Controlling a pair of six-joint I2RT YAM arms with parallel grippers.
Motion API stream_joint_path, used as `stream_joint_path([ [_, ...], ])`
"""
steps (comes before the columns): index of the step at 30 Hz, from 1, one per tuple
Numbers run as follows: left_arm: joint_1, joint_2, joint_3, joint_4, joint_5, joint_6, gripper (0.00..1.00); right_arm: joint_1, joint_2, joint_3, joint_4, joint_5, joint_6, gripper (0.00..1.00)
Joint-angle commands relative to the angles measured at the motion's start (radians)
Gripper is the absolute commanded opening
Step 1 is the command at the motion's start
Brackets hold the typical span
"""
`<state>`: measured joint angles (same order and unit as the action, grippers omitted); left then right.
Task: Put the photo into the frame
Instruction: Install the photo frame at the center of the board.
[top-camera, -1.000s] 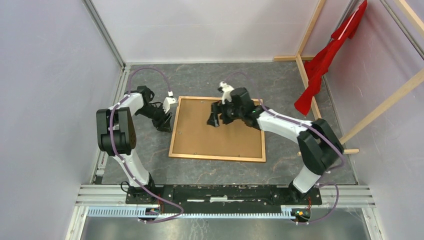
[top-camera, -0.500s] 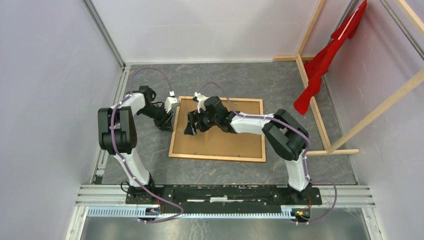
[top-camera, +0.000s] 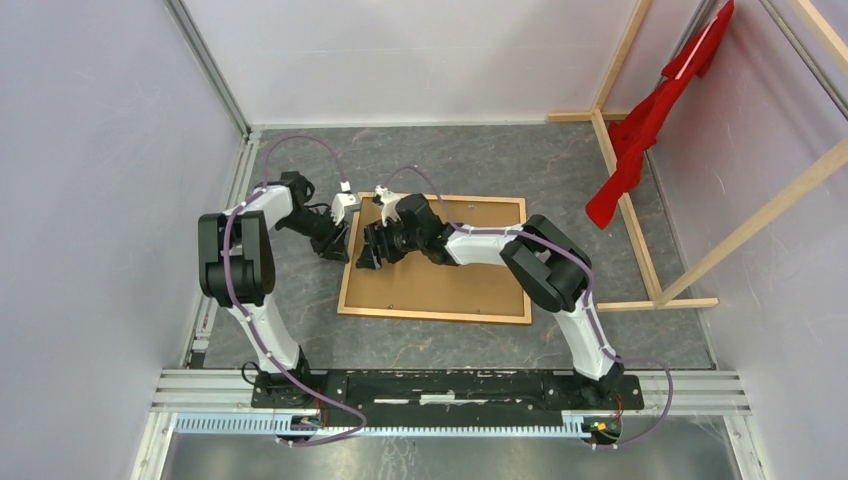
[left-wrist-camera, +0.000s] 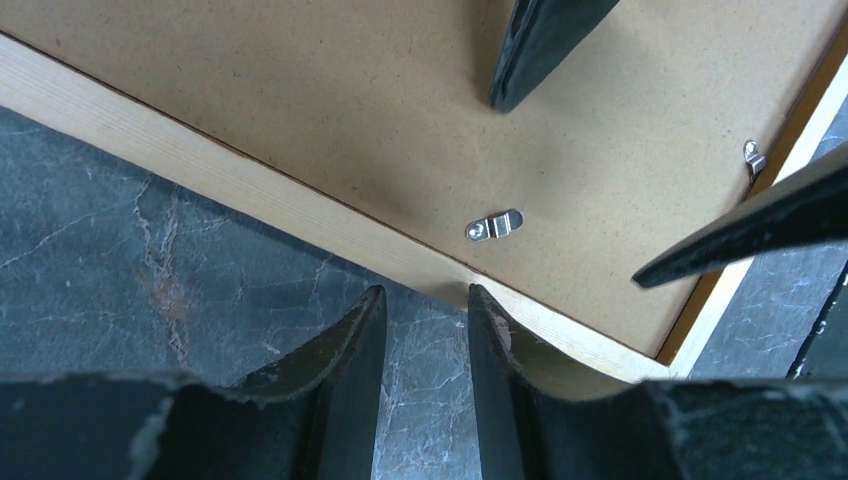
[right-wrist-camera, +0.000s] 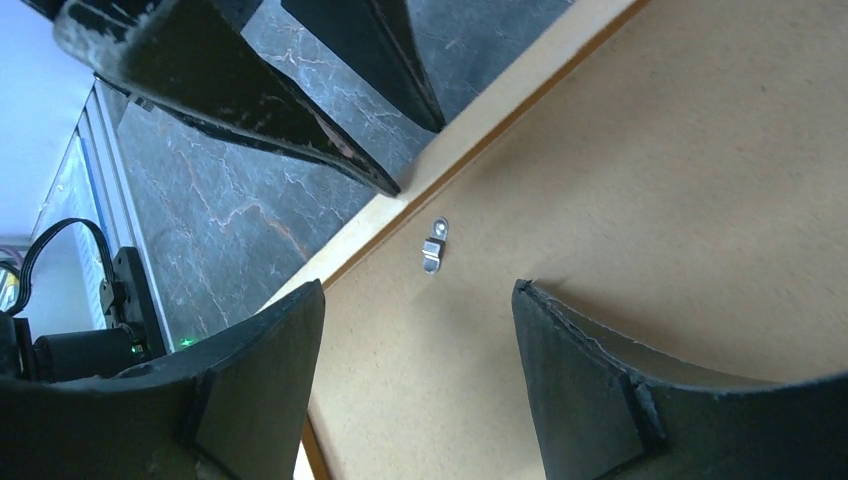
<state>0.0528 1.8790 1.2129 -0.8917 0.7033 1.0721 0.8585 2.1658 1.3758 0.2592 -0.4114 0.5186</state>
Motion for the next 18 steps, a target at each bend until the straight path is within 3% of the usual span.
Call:
stream_joint_path([
  [1, -0.010, 0.028, 0.022, 0.010, 0.017, -0.026, 0.42, 0.016, 0.043, 0.067, 0.045, -0.039, -0.019, 0.75],
  [18, -0.010, 0.034, 0.009, 0.011, -0.006, -0.012, 0.29, 0.045, 0.101, 0.109, 0.013, -0.078, -0.025, 0.73],
])
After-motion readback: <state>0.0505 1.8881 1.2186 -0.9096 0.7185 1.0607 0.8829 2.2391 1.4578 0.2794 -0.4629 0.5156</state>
